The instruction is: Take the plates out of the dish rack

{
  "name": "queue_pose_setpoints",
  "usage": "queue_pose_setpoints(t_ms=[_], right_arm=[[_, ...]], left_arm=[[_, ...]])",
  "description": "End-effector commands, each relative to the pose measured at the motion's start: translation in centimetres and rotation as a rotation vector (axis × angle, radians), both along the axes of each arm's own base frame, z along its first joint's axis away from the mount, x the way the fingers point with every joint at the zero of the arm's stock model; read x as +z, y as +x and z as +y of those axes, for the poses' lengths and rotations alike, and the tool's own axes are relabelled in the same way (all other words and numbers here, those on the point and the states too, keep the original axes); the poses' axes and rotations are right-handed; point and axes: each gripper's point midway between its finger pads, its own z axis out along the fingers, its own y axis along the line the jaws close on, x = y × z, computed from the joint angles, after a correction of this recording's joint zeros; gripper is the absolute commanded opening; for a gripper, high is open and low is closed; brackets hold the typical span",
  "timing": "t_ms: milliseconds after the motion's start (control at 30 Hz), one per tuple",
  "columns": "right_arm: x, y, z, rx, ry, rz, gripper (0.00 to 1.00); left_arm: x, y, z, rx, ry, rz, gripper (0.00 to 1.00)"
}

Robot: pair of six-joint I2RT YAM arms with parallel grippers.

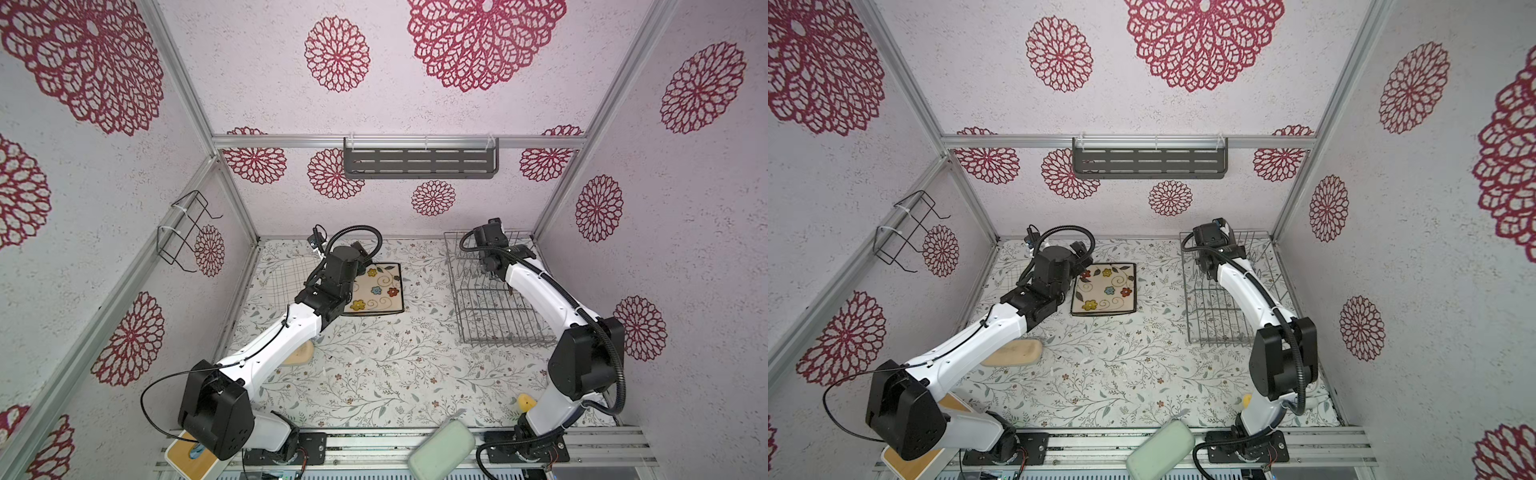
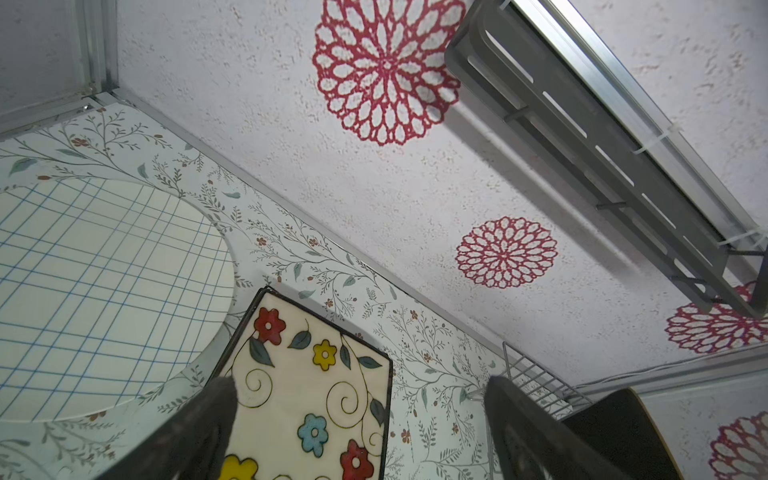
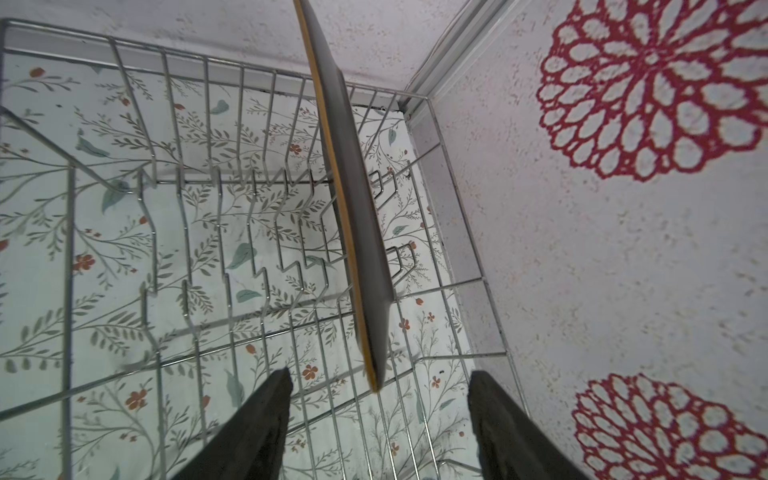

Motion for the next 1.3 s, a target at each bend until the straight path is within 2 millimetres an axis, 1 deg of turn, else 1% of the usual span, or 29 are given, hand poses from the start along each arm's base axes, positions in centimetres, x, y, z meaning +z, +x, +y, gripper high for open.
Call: queue_pose_setpoints(t_ms=[0, 67, 200, 300, 433, 567, 667, 767, 933, 1100, 1200, 1267], right_arm=[[1.6, 0.9, -1.4, -0.024, -0.058, -0.057, 0.64], [1.5, 1.2, -1.6, -0.027, -0.067, -0.066, 0.61], [0.6, 1.8, -1.9, -0.029, -0.082, -0.057, 0.52], [-0.3, 2.1, -2.3, -0.039, -0.085, -0.046, 0.5], [-1.2, 2.5, -3.0, -0.052, -0.096, -0.033, 0.42], [-1.6, 2.7, -3.3, -0.058, -0.105, -0.024, 0.38], [-1.7, 2.7, -3.3, -0.057, -0.115, -0.018, 0.36], [-1.7, 2.7, -3.3, -0.052, -0.119, -0.016, 0.29], [-1.6, 2.7, -3.2, -0.045, -0.118, -0.023, 0.22], [-1.8, 2.8, -3.4, -0.049, -0.133, -0.014, 0.19], [-1.7, 2.8, -3.4, -0.054, -0.138, -0.018, 0.16], [-1.4, 2.7, -3.4, -0.049, -0.138, -0.022, 0.15]], left_arm=[[0.6, 0.5, -0.5, -0.056, 0.002, 0.009, 0.97], [0.2, 0.7, -0.6, -0.061, 0.002, 0.016, 0.97], [0.2, 0.8, -0.4, -0.056, -0.004, 0.019, 0.97], [0.2, 0.7, -0.1, -0.044, -0.01, 0.014, 0.97], [0.4, 0.6, 0.2, -0.036, -0.012, 0.009, 0.97], [0.2, 0.6, 0.4, -0.032, -0.019, 0.01, 0.97], [0.1, 0.5, 0.7, -0.022, -0.03, 0.006, 0.97], [0.1, 0.5, 0.6, -0.023, -0.037, 0.004, 0.97], [0.0, 0.6, 0.5, -0.026, -0.043, 0.002, 0.97], [0.1, 0.7, 0.5, -0.025, -0.047, 0.001, 0.97], [0.1, 0.6, 0.5, -0.024, -0.048, 0.001, 0.97], [0.1, 0.6, 0.5, -0.024, -0.049, 0.001, 0.97]])
